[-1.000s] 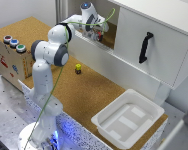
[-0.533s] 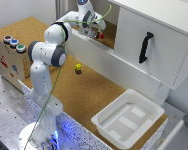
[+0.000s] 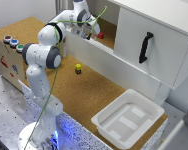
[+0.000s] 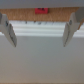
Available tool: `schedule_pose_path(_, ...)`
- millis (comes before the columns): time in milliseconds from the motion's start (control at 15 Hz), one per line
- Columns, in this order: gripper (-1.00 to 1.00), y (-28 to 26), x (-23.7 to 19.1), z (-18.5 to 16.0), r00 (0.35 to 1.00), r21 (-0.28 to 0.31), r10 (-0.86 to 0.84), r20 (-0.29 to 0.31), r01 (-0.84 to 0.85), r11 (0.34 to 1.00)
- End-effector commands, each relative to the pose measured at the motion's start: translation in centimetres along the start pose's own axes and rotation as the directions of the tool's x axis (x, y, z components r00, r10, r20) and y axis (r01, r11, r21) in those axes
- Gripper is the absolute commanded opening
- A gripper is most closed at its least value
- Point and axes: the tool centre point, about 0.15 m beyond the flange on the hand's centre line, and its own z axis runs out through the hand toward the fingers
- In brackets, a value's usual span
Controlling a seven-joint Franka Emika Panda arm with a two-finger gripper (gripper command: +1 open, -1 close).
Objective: Place the grasped pink block inside the left cabinet
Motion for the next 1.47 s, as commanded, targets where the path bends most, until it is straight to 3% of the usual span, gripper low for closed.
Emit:
schedule_pose_path(0,1.00,-0.3,-6.6,3.4,0.997,0.080,-0.059,-0.054,0.063,0.995)
schedule_pose_path(267,1.00,-1.9,-9.2,5.7,0.984,0.076,-0.175,-0.038,0.178,0.981)
schedule_pose_path(867,1.00,-1.9,-9.2,5.7,0.984,0.076,-0.175,-0.038,0.178,0.981)
schedule_pose_path(933,1.00,-2.0,-8.0,5.0,0.988,0.038,-0.151,0.035,0.150,0.988)
schedule_pose_path(1000,1.00,-2.1,-8.4,4.8,0.993,0.062,-0.110,0.044,0.107,0.992)
schedule_pose_path(1200,1.00,-5.8,-9.5,4.9,0.987,0.133,-0.040,0.156,0.019,0.991)
schedule_pose_path(1400,1.00,-8.7,-10.7,5.3,0.964,0.164,0.050,0.262,-0.096,0.982)
